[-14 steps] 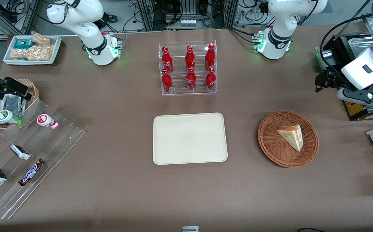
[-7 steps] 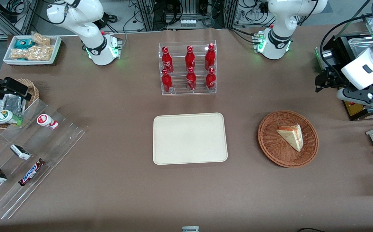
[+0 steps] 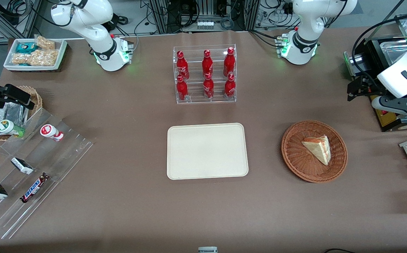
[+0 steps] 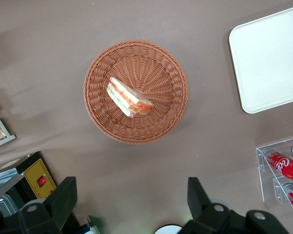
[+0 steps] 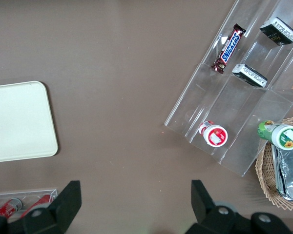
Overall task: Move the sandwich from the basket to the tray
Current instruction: 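Move the open left gripper down over the sandwich in the wicker basket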
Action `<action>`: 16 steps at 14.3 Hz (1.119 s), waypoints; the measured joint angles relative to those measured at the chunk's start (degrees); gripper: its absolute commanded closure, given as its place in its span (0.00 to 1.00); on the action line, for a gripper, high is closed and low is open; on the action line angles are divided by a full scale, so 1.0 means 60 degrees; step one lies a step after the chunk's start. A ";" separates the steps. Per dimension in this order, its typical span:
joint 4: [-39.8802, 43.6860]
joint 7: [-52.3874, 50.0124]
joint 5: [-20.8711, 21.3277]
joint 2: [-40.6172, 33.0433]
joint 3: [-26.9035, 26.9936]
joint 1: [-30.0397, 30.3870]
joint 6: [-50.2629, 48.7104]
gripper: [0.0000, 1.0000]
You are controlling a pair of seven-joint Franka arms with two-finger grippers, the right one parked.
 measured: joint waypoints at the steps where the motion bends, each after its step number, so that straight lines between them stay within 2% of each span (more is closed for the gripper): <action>1: -0.0002 0.0000 0.0001 0.0003 0.0004 0.0010 0.0013 0.00; 5: -0.0268 -0.0016 0.0011 0.0386 0.0051 0.0487 0.0196 0.00; 8: -0.0709 -0.0018 0.0043 0.1172 0.0130 0.0627 0.0932 0.00; 11: -0.1361 -0.0093 0.0365 0.1776 0.0217 0.0667 0.1872 0.00; 16: -0.2878 -0.2334 0.0483 0.2207 0.0204 0.0679 0.4079 0.00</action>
